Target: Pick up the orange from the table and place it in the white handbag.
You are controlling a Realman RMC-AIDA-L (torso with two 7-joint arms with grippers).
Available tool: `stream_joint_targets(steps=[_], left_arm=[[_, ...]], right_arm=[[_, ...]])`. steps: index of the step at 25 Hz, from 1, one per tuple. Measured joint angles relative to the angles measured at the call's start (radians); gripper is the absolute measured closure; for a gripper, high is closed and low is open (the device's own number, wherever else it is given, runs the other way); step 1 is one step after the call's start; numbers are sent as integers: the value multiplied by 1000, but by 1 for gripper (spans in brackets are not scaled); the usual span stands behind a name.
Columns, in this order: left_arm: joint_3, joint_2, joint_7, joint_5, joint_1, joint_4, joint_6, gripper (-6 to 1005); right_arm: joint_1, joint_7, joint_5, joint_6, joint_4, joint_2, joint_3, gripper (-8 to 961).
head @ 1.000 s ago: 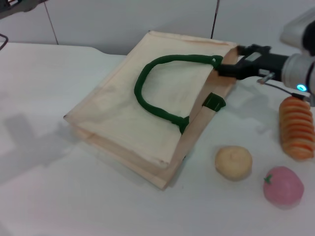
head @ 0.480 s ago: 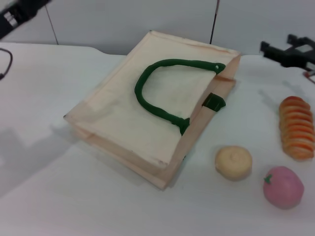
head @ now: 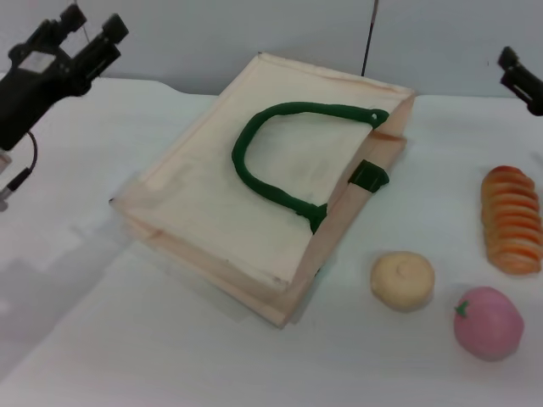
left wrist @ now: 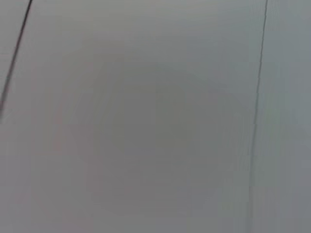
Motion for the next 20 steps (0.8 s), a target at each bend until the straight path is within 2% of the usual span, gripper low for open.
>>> stream_joint_targets(steps=[6,10,20], left_arm=[[-1,-4,228,-101,46,124,-76,208],[-2,-4,332,-163,67,183,-117,208],[-2,-5,364,-190,75,205,-123,208]], right_arm=[[-3,-207,193,110,145,6,76,83],[-3,-242,261,130,194,6,124,86],[-7,-242,272,130,204,6,136,88]])
